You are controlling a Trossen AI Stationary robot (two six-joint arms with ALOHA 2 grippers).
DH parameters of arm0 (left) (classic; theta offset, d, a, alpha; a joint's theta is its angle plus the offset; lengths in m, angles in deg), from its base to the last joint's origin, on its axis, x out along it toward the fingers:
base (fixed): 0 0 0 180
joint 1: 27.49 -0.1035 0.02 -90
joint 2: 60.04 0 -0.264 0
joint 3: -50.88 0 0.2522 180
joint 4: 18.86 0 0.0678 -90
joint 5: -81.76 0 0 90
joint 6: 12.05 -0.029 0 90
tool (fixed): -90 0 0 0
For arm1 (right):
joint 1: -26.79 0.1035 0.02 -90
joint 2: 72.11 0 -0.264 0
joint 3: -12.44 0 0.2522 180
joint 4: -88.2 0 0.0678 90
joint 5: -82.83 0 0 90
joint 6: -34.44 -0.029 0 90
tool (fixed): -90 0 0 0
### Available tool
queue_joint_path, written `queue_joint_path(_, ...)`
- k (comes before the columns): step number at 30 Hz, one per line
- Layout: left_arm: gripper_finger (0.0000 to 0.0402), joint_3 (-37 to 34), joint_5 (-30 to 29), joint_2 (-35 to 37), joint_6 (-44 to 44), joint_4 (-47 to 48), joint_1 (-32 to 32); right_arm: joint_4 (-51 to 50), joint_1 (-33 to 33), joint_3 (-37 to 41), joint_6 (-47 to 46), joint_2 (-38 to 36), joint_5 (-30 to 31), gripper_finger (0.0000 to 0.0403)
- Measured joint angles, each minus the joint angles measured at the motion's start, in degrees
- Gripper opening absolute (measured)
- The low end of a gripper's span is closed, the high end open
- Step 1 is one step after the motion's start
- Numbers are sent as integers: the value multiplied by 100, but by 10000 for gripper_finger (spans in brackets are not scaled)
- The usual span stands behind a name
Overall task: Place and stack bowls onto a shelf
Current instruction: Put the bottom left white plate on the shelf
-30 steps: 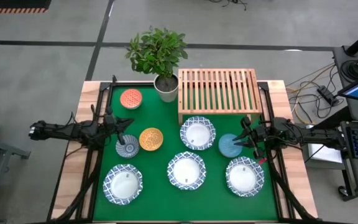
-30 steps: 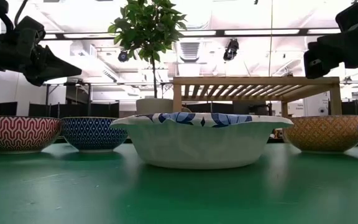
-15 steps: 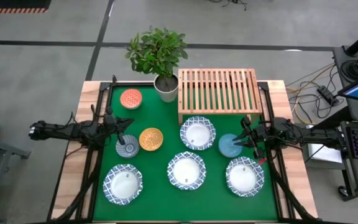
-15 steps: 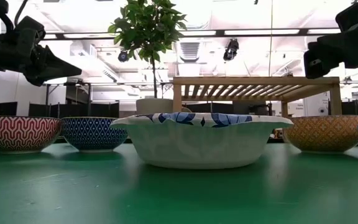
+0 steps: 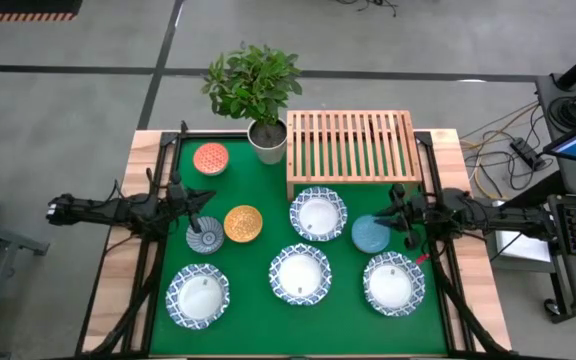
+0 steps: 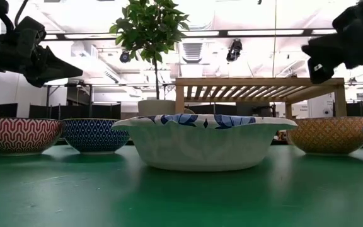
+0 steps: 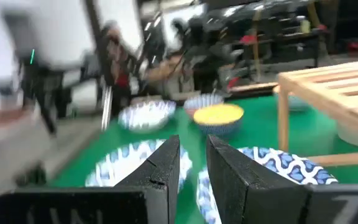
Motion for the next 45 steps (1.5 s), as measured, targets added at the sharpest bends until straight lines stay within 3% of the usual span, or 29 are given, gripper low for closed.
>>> queue_joint_path(4, 0, 0, 0, 0, 0, 2, 0, 888, -3, 0, -1510, 2, 1407, 68)
queue_joint_path(6, 0, 0, 0, 0, 0, 2, 0, 963, -8, -38, -1800, 0, 1631, 68)
queue_joint_path(12, 0, 0, 2, 0, 228, -142, 1, 961, -38, -401, -1646, 242, 1768, 68)
queue_joint_path(17, 0, 2, -71, 0, 2532, -975, -3, 929, -49, -1015, -1235, 723, 1706, 68)
queue_joint_path(21, 0, 4, -187, 0, 2549, -1349, -4, 691, -51, -1520, -799, 1331, 1638, 68)
queue_joint_path(27, 0, 4, -240, -2, 2529, -1743, -4, -463, -58, -2370, -339, 2336, 1638, 68)
queue_joint_path(32, 0, 7, 402, -67, 2416, -2560, 2, -856, -93, -2765, -17, 2910, 1641, 68)
queue_joint_path(41, 0, 7, 861, -1275, 3053, -4217, 15, -802, -126, -3159, 715, 3020, 1619, 68)
queue_joint_path(45, 0, 125, 1386, -2065, 3638, -5053, 29, -785, -128, -3309, 875, 2941, 1623, 68)
